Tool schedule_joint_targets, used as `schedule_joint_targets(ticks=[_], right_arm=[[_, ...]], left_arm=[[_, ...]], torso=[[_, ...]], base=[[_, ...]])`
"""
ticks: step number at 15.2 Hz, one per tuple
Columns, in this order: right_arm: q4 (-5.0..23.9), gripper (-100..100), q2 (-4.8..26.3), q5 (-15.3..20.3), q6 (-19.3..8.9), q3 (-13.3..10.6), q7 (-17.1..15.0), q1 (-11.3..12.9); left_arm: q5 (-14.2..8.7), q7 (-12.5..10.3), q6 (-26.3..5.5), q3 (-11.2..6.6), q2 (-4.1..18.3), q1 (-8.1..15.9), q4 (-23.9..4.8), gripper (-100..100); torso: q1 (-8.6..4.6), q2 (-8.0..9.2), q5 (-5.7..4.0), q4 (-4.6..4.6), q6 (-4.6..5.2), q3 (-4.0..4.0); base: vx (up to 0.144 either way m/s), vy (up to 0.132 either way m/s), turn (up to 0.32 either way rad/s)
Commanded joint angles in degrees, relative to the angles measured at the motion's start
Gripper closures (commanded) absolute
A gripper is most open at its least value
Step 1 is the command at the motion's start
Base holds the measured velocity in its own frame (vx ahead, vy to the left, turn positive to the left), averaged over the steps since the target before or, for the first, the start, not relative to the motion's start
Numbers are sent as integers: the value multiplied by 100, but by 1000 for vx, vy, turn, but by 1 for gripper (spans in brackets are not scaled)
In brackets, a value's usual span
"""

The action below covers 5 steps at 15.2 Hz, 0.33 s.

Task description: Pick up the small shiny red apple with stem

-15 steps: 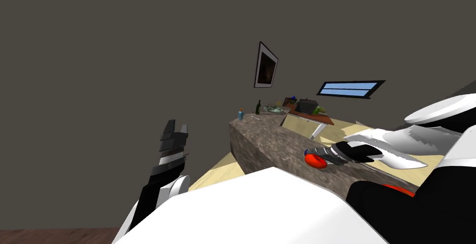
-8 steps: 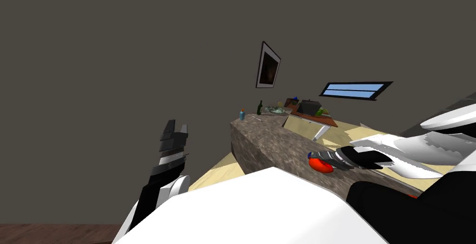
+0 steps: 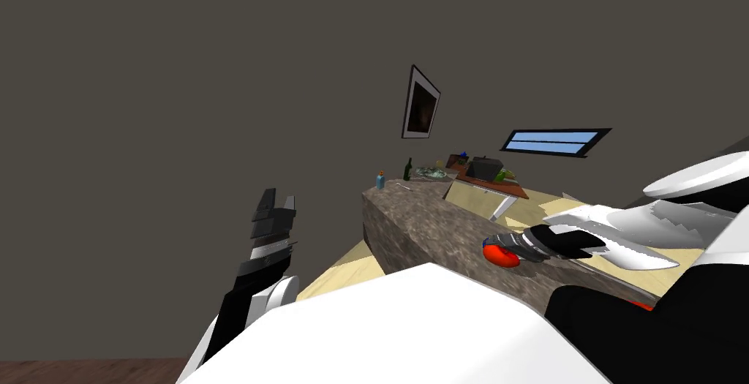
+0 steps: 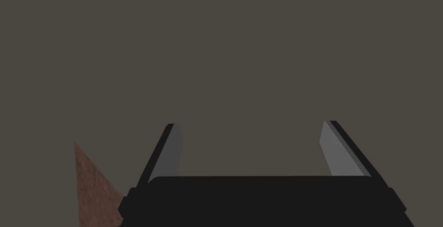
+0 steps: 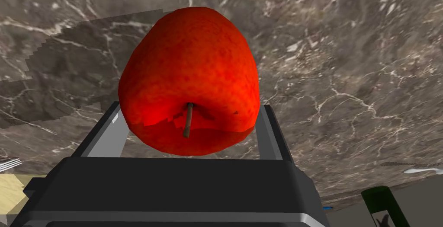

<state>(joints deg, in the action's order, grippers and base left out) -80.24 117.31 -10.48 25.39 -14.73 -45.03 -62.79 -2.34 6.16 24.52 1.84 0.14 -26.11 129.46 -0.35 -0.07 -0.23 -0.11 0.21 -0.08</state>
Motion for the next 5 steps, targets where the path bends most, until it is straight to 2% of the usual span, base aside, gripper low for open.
schedule_joint_targets(ticks=[1, 4, 5], right_arm=[[-21, 100, 85, -111, 25, -159, 40, 127], [-15, 100, 377, -191, 121, -140, -93, 133], [-24, 100, 277, -170, 85, -161, -27, 148]], left_arm=[[0, 0, 0, 0, 0, 0, 0, 0], [0, 0, 0, 0, 0, 0, 0, 0], [0, 0, 0, 0, 0, 0, 0, 0]], torso=[[0, 0, 0, 0, 0, 0], [-2, 9, 1, 1, 4, 5], [-3, 13, 1, 2, 6, 7]], base=[[-8, -3, -8], [-27, -6, -62], [-23, -7, -28]])
